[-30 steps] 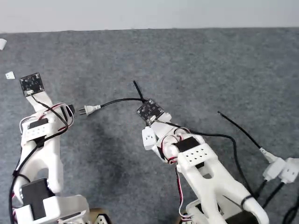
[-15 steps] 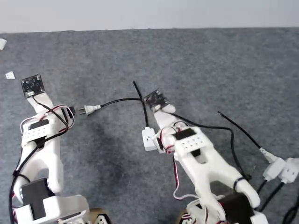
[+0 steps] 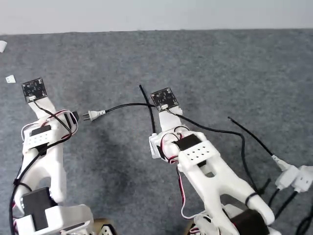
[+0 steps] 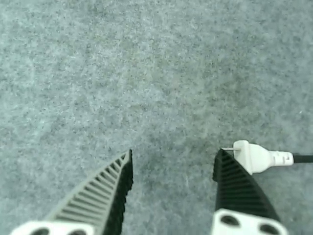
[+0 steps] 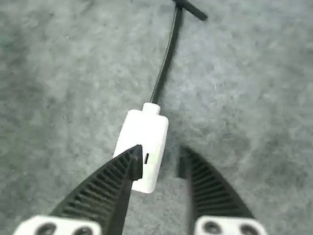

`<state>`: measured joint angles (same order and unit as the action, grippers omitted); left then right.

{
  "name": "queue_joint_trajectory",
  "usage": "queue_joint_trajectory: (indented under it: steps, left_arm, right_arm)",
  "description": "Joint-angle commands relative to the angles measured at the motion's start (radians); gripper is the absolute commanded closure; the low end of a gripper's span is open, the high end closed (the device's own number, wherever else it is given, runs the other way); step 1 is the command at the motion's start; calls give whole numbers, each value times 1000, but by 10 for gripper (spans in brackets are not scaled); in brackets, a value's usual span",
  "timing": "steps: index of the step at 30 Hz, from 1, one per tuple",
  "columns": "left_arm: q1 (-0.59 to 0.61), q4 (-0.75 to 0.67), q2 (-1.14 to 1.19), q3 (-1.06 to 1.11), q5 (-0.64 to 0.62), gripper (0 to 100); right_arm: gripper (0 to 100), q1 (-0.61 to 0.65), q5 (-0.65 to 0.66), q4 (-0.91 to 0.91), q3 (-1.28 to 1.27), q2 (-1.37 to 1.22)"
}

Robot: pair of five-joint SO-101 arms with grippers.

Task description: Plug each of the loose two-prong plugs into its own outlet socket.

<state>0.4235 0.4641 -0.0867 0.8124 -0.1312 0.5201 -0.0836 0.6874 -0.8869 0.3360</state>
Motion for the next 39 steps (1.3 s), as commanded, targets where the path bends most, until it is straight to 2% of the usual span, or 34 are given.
queue_joint_trajectory:
  steps: [1,10,17,21,29,33,39]
  left_arm:
    - [3,-23,-44,-8,6,745]
    - [2,-23,-44,-8,6,745]
    - [3,-23,-44,-8,6,745]
    - [5,-23,-44,-8,6,745]
    - [3,-23,-44,-8,6,745]
    - [3,-23,-44,-8,6,745]
    - [3,-23,-44,-8,6,745]
  right_arm:
    - [819,8,-23,-39,29,-64]
    - [819,22,-18,81,164,-193]
    - [819,193,31,96,173,-202]
    - [821,189,38,96,173,-208]
    - [971,182,49,90,173,-209]
    - [991,124,135,99,173,-193]
    - [991,-114,143,173,192,-36]
